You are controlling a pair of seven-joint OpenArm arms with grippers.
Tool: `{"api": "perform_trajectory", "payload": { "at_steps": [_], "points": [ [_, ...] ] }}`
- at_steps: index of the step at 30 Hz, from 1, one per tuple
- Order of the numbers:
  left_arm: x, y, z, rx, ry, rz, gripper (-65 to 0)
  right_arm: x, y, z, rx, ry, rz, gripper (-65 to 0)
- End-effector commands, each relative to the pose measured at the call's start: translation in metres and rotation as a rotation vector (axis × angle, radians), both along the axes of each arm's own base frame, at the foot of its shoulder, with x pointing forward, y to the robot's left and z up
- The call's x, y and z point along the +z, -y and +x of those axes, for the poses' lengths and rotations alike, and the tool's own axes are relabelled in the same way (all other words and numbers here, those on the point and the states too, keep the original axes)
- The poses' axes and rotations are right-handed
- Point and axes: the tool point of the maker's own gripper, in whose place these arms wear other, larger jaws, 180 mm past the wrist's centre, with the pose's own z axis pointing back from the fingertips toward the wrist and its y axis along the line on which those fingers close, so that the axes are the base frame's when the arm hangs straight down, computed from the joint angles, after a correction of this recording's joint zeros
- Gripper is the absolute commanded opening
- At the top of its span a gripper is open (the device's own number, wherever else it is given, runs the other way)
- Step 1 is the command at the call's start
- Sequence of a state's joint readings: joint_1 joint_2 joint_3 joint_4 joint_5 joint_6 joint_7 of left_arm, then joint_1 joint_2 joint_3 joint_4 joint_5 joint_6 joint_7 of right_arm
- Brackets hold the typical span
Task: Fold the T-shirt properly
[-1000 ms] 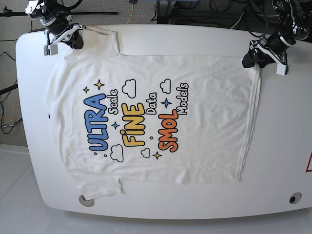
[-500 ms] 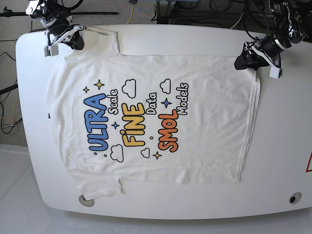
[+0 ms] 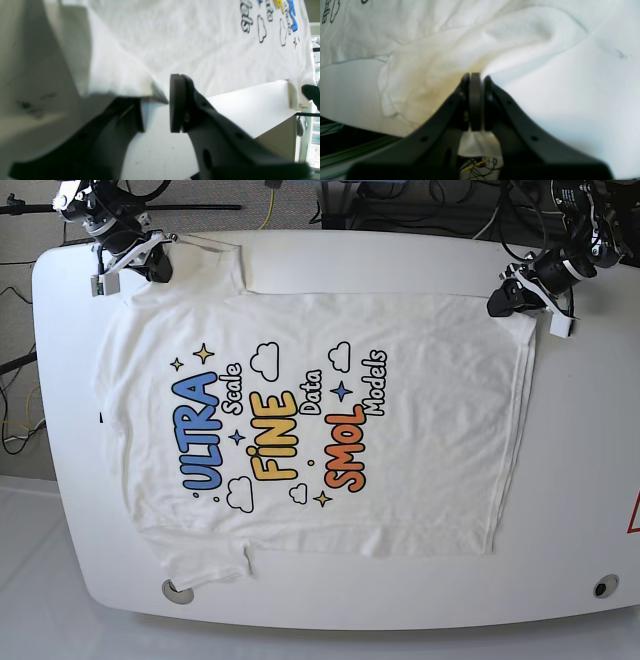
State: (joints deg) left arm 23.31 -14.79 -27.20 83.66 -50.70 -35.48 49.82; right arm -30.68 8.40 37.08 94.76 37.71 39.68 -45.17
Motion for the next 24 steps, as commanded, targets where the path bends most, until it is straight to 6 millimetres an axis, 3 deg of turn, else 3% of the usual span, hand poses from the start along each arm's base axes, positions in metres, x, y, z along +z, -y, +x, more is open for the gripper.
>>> {"api": "perform_trajectory", "payload": {
  "at_steps": [1,24],
  "points": [
    [-0.008,-0.008,-0.012,-0.013,-0.057,0.051,-63.7,0.004,0.004,-0.001,0.013,0.003,-0.018,-65.0],
    [0.012,-0.016,-0.004,0.018,0.037,0.073,-65.0,0.006,0.006,-0.002,0.025,-0.006,-0.033,-65.0]
  ]
}}
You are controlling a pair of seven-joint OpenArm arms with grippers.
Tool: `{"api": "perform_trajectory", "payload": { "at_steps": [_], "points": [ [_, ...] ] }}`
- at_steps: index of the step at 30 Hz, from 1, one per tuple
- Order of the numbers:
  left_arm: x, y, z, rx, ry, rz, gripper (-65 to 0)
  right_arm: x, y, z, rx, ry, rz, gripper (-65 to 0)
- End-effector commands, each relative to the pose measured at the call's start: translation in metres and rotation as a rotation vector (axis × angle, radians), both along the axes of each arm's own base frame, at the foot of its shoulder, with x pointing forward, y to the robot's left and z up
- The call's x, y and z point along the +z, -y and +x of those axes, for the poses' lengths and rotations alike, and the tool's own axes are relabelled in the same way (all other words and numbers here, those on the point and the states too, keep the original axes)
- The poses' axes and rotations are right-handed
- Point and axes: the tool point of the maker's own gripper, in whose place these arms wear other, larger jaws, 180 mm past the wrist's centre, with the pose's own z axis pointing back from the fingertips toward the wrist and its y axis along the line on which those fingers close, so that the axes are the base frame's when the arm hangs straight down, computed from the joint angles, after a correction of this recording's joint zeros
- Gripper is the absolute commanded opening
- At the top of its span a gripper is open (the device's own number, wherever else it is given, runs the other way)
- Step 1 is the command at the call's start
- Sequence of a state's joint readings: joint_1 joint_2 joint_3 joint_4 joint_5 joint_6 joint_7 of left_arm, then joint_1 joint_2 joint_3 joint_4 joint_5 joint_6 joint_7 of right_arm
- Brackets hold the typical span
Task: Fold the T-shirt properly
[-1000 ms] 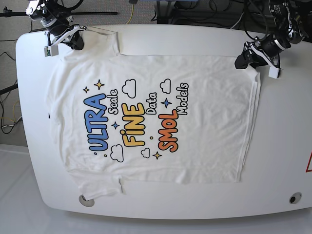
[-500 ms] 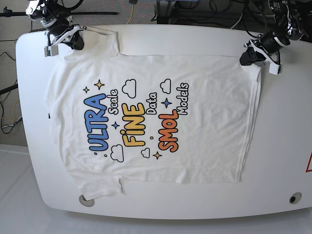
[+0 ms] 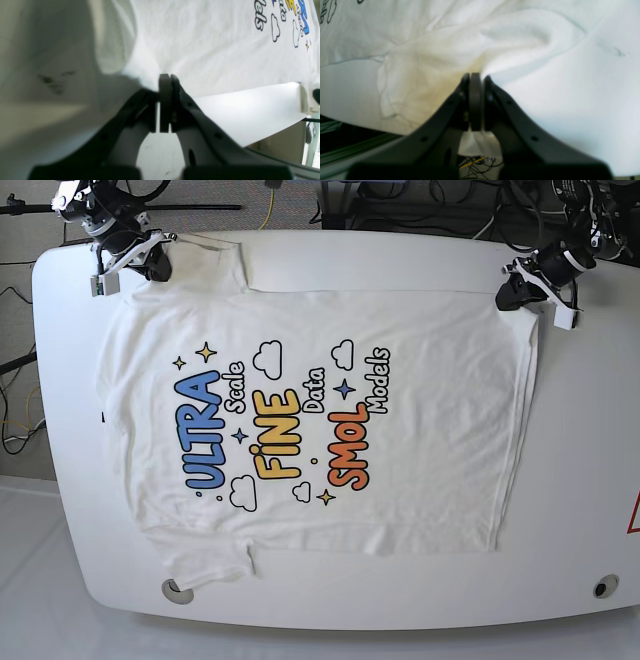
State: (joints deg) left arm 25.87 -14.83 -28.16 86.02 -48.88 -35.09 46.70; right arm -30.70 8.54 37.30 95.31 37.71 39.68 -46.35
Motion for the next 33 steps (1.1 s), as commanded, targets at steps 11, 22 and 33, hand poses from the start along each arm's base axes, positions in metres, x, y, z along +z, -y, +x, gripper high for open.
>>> {"api": "perform_trajectory", "payload": {
  "at_steps": [11,22,33],
  "points": [
    [0.019,-0.021,-0.01,0.018,0.029,0.06,-65.0,0.015,0.003,-0.01,0.033,0.013,-0.049,-65.0],
    [0.025,-0.027,-0.021,0.012,0.021,0.093,-65.0,0.034,0.009,-0.015,0.044,0.039,-0.093,-65.0],
    [0.033,-0.015,-0.039,-0.045,0.013,0.117,-65.0,0.059,0.015,-0.017,0.019,0.093,-0.1,-65.0]
  ]
}}
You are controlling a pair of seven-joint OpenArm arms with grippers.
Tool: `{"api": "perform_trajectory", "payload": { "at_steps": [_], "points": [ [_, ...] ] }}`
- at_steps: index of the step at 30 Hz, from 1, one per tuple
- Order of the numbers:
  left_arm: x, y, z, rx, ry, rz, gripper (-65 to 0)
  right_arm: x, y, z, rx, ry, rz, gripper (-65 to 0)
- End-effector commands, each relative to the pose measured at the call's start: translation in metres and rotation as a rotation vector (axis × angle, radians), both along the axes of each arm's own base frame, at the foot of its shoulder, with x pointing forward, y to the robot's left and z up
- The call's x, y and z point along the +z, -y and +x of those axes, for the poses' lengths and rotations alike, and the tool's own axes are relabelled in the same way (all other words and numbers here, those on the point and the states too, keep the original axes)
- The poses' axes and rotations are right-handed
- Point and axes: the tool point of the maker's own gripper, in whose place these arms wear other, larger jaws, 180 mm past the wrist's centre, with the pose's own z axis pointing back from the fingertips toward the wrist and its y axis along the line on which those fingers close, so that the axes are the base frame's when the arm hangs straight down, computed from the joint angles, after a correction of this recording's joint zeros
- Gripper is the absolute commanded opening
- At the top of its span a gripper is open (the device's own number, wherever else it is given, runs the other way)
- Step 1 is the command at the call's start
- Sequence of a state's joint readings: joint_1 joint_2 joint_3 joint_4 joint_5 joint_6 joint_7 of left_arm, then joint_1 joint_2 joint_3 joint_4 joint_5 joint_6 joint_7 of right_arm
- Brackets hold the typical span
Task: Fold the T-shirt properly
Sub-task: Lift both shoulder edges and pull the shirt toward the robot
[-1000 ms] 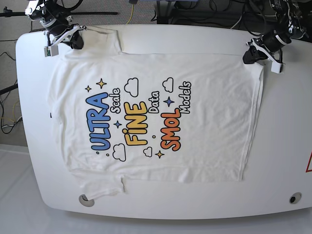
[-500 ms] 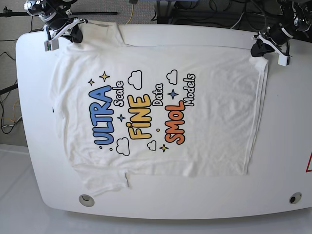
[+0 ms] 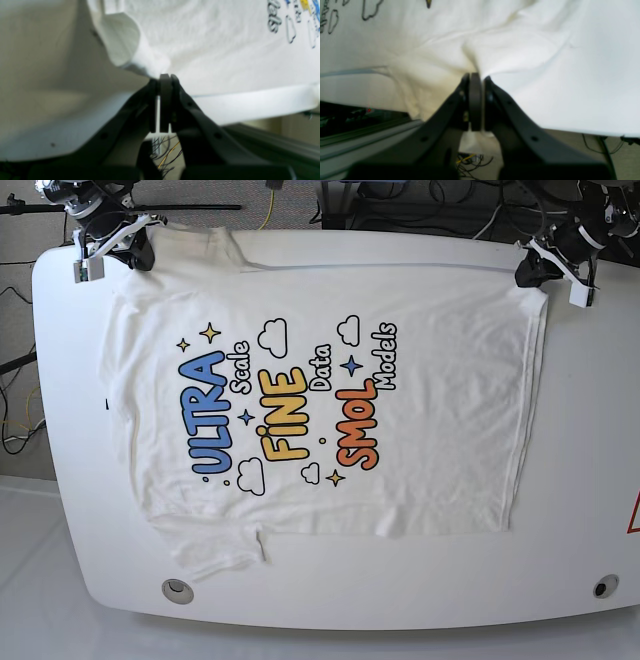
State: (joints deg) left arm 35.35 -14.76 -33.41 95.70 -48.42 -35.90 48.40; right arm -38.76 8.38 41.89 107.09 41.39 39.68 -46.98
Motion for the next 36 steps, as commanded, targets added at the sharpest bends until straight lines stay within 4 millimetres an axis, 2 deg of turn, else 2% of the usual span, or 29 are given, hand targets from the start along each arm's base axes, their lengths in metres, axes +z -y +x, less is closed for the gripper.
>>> {"api": "perform_trajectory", "payload": {
  "at_steps": [1,4,6,14,24,26,36],
  "points": [
    [0.012,0.001,0.002,-0.018,0.038,0.011,-65.0,0.014,0.005,0.001,0.002,0.037,-0.014,-65.0],
    [0.014,0.003,-0.004,-0.026,0.035,0.014,-65.0,0.016,0.007,-0.003,-0.002,0.034,-0.017,-65.0],
    [0.014,-0.002,-0.012,-0.02,0.022,0.026,-65.0,0.017,0.007,-0.01,0.006,0.016,-0.03,-65.0],
    [0.015,-0.004,-0.015,-0.015,0.027,0.026,-65.0,0.017,0.006,-0.007,0.02,0.019,-0.04,-65.0],
    [0.028,-0.01,0.025,-0.004,0.129,0.028,-65.0,0.027,0.01,0.041,0.051,0.112,-0.083,-65.0],
    [0.034,-0.009,0.045,-0.002,0.169,0.031,-65.0,0.034,0.014,0.057,0.054,0.146,-0.093,-65.0],
    [0.047,-0.007,0.082,-0.007,0.242,0.038,-65.0,0.041,0.017,0.092,0.052,0.204,-0.087,-65.0]
  ]
}}
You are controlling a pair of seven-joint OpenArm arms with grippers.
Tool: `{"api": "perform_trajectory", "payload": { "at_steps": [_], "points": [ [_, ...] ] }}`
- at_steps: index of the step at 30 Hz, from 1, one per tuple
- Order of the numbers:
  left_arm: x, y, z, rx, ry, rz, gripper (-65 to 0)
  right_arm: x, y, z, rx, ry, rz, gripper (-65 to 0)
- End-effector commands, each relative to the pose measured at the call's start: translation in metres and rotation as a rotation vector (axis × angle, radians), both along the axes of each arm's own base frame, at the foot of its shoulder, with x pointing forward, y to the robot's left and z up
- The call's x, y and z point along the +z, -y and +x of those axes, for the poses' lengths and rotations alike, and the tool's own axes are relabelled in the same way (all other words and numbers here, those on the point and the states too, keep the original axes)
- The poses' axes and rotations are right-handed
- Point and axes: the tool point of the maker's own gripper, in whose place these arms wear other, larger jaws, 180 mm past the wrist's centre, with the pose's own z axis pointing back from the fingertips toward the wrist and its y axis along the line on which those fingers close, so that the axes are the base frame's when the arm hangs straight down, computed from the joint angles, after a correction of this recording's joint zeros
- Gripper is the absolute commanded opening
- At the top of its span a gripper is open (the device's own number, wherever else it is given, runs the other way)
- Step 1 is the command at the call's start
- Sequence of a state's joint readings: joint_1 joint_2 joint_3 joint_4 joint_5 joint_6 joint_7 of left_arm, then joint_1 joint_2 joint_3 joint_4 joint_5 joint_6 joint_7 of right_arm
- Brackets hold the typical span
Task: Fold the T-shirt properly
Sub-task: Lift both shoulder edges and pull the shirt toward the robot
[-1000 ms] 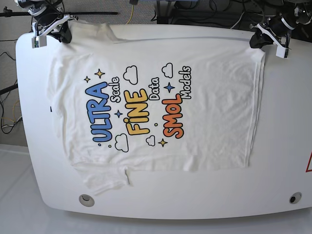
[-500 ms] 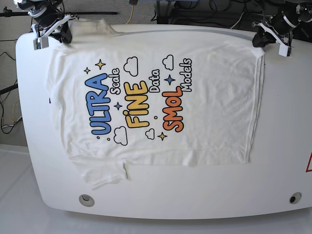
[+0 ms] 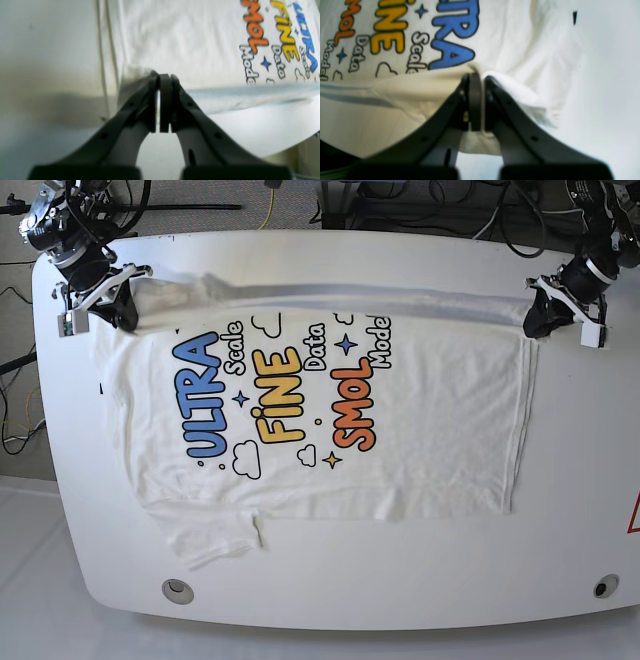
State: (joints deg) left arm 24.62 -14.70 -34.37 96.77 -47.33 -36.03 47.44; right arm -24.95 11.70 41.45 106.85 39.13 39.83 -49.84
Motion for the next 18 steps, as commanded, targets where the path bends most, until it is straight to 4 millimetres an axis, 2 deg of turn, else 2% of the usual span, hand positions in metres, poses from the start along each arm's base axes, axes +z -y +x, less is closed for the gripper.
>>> {"api": "perform_trajectory", "payload": {
  "at_steps": [1,12,18],
  "points": [
    [0.01,0.0,0.01,-0.016,0.038,0.007,-65.0,0.01,0.004,0.012,-0.001,0.041,-0.007,-65.0],
    [0.032,0.001,0.049,-0.015,0.133,-0.002,-65.0,0.02,0.006,0.038,-0.01,0.095,-0.004,-65.0],
    [0.037,0.002,0.06,-0.014,0.153,-0.009,-65.0,0.023,0.007,0.046,-0.019,0.11,-0.005,-65.0]
  ]
}}
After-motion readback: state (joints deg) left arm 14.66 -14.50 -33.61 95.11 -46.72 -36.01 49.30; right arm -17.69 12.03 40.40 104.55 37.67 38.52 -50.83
